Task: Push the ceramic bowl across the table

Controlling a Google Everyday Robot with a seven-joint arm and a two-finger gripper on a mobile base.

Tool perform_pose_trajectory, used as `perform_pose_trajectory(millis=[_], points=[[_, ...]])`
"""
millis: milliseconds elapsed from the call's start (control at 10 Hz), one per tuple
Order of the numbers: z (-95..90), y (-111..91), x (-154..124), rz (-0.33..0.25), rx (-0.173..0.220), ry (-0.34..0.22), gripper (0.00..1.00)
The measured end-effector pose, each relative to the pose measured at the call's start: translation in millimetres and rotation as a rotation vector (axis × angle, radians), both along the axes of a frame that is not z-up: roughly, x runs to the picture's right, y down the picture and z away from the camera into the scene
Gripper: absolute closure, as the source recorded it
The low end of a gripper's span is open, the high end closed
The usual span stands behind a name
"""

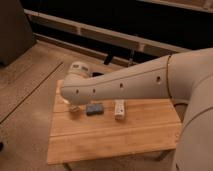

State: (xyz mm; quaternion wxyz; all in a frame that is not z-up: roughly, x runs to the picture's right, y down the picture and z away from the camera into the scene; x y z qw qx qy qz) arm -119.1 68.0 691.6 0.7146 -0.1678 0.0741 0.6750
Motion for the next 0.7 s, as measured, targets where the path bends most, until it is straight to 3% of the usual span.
perform_pose_trajectory(millis=[200,400,700], points=[[12.5,-0.8,12.4,0.026,-0.022,0.009,0.35],[39.6,-4.8,44.7,0.083,-0.056,0.036,0.35],[77.7,-16.8,71.9,0.131,-0.083,0.04,0.35]])
